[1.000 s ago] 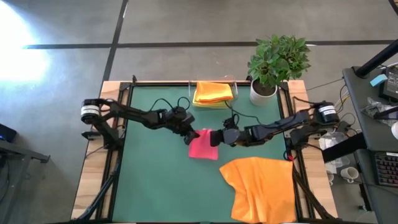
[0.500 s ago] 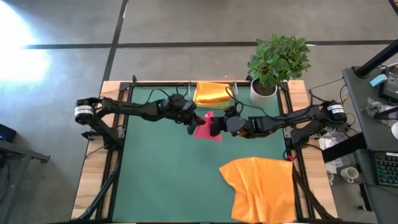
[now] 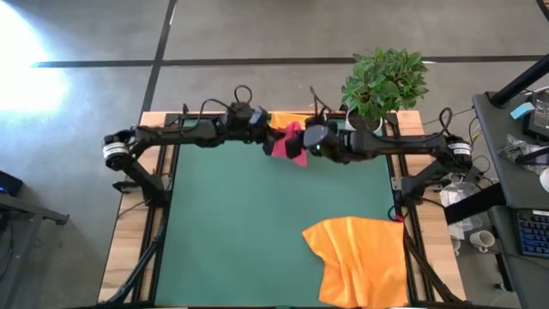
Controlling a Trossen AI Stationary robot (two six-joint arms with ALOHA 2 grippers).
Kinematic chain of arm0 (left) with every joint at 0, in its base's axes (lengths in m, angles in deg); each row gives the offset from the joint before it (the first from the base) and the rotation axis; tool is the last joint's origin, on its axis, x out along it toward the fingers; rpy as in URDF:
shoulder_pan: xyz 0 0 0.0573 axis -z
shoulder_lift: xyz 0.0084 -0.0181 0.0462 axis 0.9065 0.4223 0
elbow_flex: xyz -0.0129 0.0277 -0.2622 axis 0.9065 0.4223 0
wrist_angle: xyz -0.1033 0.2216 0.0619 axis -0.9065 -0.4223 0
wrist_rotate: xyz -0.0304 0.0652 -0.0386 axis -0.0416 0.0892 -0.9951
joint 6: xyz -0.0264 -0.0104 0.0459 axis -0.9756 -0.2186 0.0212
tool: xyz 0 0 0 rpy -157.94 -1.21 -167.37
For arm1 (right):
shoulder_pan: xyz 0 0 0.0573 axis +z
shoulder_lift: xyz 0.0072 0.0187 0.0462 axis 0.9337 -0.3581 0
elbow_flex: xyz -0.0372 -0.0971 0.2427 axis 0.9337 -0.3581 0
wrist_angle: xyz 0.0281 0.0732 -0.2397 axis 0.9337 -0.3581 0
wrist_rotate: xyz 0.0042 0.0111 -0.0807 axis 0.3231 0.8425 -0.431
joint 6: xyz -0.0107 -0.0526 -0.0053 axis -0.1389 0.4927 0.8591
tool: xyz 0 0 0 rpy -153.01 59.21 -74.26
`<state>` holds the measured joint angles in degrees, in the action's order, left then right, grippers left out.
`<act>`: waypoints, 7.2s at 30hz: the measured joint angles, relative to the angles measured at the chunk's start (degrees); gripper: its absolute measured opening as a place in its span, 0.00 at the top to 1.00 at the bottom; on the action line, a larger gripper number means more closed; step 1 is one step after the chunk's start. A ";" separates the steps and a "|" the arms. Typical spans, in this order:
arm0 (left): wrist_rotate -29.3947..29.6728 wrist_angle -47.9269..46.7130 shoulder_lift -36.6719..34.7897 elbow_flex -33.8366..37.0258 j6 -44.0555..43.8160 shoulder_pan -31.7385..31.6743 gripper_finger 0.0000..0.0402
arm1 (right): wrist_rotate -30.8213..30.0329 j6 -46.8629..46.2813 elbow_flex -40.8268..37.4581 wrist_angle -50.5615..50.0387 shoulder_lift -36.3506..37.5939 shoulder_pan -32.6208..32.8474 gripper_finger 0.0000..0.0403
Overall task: Fold microfiber towels
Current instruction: Put the folded pink towel into the transparent bin, then fold the orange towel
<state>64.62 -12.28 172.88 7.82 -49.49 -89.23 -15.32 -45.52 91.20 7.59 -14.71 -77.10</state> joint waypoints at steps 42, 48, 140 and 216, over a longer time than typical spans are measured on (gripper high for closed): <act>12.89 -3.41 11.70 -8.99 9.43 -8.94 0.99 | 6.76 15.60 6.73 -2.09 -15.01 -18.16 0.97; 14.22 -3.40 11.70 -8.99 11.94 -8.94 0.99 | 6.58 16.51 6.73 -2.54 -16.07 -18.90 0.97; 16.22 -38.12 -18.83 9.07 17.58 19.90 0.57 | 49.86 -16.57 -9.15 -9.82 -15.36 22.86 0.88; 16.63 -20.97 -12.96 15.92 16.62 44.90 0.57 | 26.97 1.05 20.58 -47.19 -21.40 25.45 0.88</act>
<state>81.25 -33.25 159.93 23.74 -32.87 -44.33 11.65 -44.47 111.79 -39.59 -36.11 -51.64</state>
